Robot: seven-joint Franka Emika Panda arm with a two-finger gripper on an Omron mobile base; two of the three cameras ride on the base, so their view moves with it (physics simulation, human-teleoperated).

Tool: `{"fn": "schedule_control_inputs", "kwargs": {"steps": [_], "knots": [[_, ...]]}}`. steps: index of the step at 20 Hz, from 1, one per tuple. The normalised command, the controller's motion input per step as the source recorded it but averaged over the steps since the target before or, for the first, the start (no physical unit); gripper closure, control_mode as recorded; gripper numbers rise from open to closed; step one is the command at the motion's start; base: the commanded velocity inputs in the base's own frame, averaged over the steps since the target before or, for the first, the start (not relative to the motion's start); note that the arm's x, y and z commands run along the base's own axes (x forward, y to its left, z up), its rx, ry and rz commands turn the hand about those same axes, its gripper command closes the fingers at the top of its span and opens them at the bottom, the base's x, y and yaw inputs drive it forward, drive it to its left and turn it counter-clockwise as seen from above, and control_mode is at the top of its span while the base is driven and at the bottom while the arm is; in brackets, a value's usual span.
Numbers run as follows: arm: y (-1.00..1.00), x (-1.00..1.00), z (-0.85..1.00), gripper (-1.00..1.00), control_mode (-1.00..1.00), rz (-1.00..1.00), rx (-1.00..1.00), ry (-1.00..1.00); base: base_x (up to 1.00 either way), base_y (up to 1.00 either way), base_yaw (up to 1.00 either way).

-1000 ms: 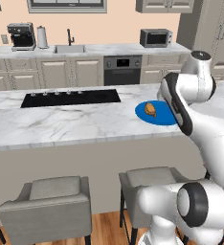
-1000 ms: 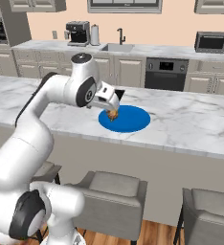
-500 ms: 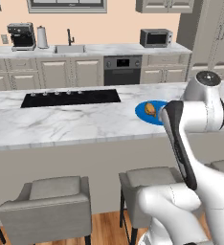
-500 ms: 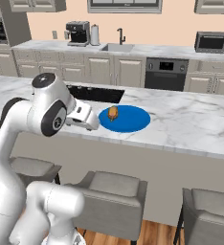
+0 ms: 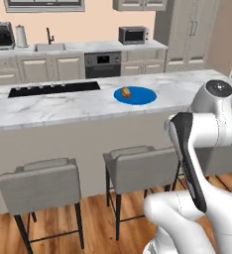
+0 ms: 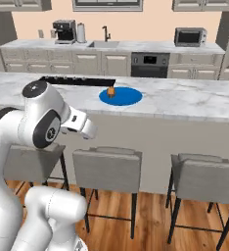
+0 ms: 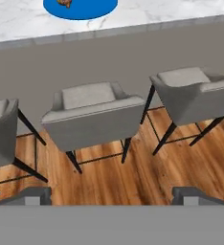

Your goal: Take the cheese, chicken drumstick, and tomato from the fridge and place them on the plate on the dining counter to create an appetizer plate.

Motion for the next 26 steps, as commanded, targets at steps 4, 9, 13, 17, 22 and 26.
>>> {"fn": "schedule_control_inputs", "kwargs": {"steps": [4,9,13,17,22,26], "knots": [[0.00,0.00,0.00,-1.00,1.00,0.00,0.00,0.00,-0.38,-0.03,-0.64],[0.00,0.00,0.00,-1.00,1.00,0.00,0.00,0.00,0.03,-0.17,-0.72],[0.00,0.00,0.00,-1.00,1.00,0.00,0.00,0.00,0.18,-0.07,-0.78],[0.00,0.00,0.00,-1.00,1.00,0.00,0.00,0.00,0.04,-0.18,-0.75],[0.00,0.00,0.00,-1.00,1.00,0.00,0.00,0.00,0.02,-0.35,-0.68],[0.00,0.00,0.00,-1.00,1.00,0.00,0.00,0.00,0.21,-0.50,-0.61]]}}
